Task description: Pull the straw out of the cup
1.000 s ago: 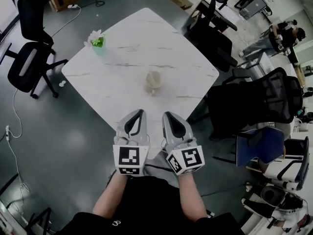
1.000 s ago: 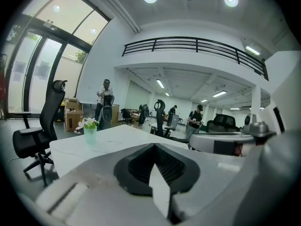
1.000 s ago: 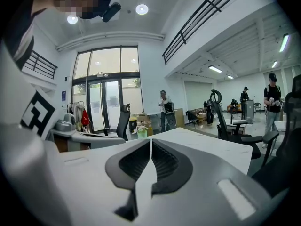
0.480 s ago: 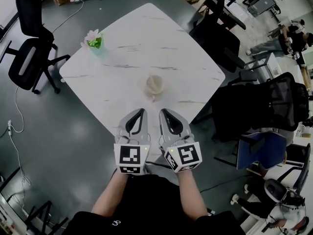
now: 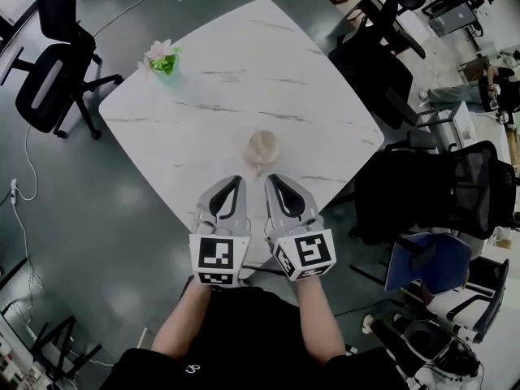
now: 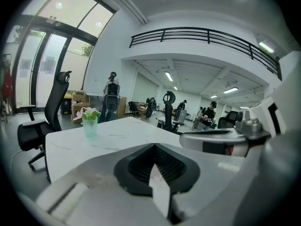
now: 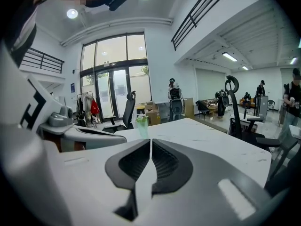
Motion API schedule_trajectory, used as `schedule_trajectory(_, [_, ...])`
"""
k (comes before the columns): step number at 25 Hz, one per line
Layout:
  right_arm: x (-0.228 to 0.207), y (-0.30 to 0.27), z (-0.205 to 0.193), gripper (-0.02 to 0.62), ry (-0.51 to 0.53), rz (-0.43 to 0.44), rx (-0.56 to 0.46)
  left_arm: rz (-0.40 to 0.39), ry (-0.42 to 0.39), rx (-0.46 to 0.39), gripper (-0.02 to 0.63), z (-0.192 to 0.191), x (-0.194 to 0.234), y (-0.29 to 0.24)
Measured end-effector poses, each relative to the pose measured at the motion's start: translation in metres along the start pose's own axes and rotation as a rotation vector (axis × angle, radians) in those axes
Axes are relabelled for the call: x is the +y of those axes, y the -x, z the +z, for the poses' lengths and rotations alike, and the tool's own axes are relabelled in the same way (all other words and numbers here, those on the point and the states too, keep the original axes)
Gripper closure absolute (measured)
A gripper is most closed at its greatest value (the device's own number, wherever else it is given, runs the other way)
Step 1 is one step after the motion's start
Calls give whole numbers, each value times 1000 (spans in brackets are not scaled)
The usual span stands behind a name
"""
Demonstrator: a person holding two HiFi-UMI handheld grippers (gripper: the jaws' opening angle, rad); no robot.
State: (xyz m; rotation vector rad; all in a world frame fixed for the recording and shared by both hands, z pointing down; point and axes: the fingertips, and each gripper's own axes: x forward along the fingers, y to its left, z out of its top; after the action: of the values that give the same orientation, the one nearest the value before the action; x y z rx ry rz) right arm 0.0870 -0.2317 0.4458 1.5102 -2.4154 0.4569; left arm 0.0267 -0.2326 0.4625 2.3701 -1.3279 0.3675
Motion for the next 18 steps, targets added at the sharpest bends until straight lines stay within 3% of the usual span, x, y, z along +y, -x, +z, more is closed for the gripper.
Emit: schedule_trajectory(18, [-24,-58,-15,522,75,71,145,51,44,31,604,-5,15,-37])
